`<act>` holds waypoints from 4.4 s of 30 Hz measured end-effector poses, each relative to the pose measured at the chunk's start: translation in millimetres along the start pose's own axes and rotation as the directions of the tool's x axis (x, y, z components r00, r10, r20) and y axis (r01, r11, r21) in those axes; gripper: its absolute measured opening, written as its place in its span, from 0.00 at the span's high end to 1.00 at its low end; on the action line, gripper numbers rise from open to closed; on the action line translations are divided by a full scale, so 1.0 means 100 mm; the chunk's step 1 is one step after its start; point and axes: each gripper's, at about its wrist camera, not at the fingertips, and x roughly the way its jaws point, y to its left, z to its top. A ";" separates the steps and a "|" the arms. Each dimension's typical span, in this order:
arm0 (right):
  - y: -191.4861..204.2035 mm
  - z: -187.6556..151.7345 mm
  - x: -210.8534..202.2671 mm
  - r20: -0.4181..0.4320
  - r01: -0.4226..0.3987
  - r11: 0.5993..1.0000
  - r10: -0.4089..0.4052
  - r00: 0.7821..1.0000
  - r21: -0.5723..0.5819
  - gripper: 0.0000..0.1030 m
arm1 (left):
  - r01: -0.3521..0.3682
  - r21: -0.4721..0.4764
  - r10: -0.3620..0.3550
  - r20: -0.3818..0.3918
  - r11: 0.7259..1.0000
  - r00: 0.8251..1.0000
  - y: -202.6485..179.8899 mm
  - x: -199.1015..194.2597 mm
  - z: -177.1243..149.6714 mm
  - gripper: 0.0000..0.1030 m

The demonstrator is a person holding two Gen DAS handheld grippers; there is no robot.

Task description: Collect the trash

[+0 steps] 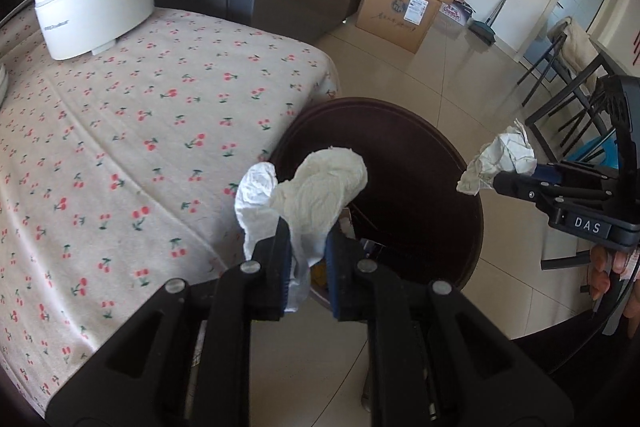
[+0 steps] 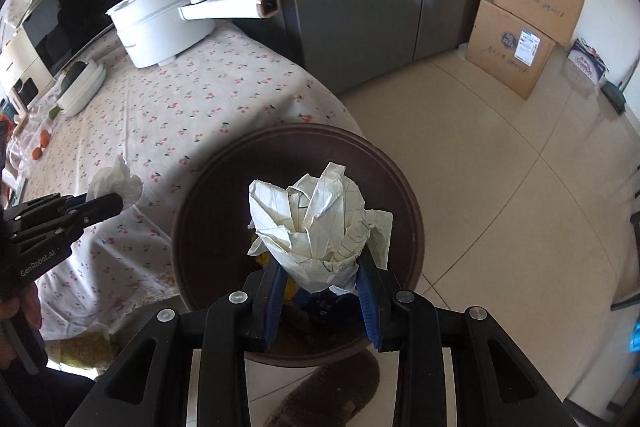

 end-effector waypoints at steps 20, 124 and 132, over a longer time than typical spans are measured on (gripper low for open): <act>-0.06 0.01 -0.02 0.015 -0.002 1.000 0.002 1.000 0.015 0.59 | -0.188 -0.047 0.187 -0.029 0.981 0.982 0.15 -0.06 -0.09 0.01; 1.59 -0.76 -1.08 0.385 0.037 0.981 0.039 0.922 -0.189 0.00 | -0.439 -0.389 0.557 0.274 0.810 0.784 0.32 -2.05 -1.27 0.01; 1.59 -0.76 -1.07 0.383 0.035 0.982 0.040 0.923 -0.187 0.00 | -0.461 -0.353 0.564 0.292 0.814 0.772 0.20 -2.03 -1.26 0.01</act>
